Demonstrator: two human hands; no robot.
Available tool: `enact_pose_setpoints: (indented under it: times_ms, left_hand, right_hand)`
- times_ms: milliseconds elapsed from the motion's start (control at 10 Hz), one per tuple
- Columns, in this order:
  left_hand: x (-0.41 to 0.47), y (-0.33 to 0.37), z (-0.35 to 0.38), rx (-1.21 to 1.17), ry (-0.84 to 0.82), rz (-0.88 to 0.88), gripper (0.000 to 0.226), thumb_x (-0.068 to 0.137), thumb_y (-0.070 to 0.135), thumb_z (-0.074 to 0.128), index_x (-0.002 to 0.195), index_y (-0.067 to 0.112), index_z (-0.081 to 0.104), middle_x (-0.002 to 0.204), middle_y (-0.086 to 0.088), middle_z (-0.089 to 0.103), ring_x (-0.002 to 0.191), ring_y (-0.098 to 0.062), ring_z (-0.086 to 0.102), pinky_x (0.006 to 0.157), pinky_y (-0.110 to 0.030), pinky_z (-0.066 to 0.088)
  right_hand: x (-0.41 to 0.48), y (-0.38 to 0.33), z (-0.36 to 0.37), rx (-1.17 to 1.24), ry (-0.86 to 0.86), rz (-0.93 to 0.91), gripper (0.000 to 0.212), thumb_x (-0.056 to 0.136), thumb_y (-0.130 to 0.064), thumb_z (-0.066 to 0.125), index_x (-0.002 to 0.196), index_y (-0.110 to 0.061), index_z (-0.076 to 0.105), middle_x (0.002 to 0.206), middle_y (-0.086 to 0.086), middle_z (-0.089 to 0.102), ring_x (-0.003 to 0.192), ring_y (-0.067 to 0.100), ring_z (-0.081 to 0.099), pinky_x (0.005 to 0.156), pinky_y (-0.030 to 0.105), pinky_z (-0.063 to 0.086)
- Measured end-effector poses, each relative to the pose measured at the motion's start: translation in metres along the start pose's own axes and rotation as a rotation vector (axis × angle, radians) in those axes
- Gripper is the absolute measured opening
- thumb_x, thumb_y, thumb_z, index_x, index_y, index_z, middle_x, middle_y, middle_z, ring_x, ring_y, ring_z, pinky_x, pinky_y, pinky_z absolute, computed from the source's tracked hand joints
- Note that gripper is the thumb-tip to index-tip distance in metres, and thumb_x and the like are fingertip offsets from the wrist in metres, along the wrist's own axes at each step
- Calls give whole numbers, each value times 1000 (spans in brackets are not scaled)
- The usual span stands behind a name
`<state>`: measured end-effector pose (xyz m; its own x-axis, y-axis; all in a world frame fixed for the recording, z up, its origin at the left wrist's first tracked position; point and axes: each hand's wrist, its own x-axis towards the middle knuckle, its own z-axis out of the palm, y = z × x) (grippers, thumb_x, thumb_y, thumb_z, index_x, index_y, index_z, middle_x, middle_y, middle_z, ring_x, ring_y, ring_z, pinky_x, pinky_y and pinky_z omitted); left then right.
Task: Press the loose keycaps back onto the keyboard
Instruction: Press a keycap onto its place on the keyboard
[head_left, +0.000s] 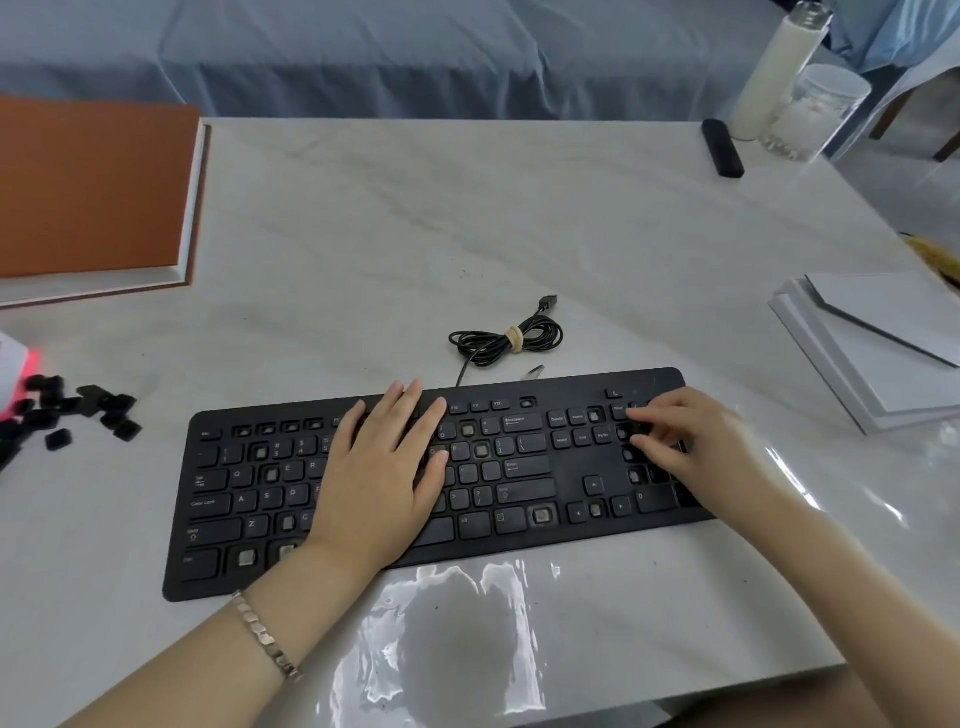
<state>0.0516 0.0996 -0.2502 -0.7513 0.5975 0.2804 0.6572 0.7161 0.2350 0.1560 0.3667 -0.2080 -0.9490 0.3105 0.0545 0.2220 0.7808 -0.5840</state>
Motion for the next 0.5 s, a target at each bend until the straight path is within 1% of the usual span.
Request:
enact_pose_setpoints:
  times_ms: [100, 200, 300, 400, 500]
  left_hand:
    - [-1, -1, 1, 1, 3, 2, 46, 90, 32, 39, 123, 10, 62, 133, -14, 56, 125, -29, 51, 104, -44, 30]
    - [0, -1, 2, -1, 15, 4, 46, 90, 32, 39, 123, 10, 62, 133, -14, 56, 124, -29, 52, 103, -44, 30]
    - [-1, -1, 2, -3, 19, 2, 46, 90, 32, 39, 123, 10, 62, 133, -13, 56, 125, -28, 51, 104, -43, 30]
    - [0, -1, 3, -10, 20, 0, 46, 90, 32, 39, 123, 10, 62, 133, -13, 56, 125, -28, 51, 104, -44, 29]
    - [-1, -1, 3, -15, 25, -2, 45, 90, 32, 40, 123, 10, 62, 133, -13, 56, 125, -29, 51, 105, -43, 29]
  right_hand:
    - [2, 3, 1, -25, -32, -29, 27, 77, 0, 72, 103, -7, 71, 87, -1, 59, 76, -17, 52, 70, -3, 34]
    - [3, 6, 2, -35, -24, -31, 24, 74, 0, 74, 98, -6, 72, 82, -1, 60, 76, -17, 52, 70, -3, 35]
    - [2, 7, 2, -61, -25, -55, 21, 74, 2, 73, 94, -6, 73, 86, -3, 59, 76, -17, 52, 71, -4, 34]
    - [1, 9, 4, -101, -25, -65, 19, 76, 0, 72, 94, -7, 74, 89, -4, 59, 64, 2, 53, 73, -3, 34]
    - [3, 10, 5, -113, -23, -88, 19, 78, 0, 71, 95, -8, 74, 89, -4, 59, 69, 2, 52, 75, -3, 33]
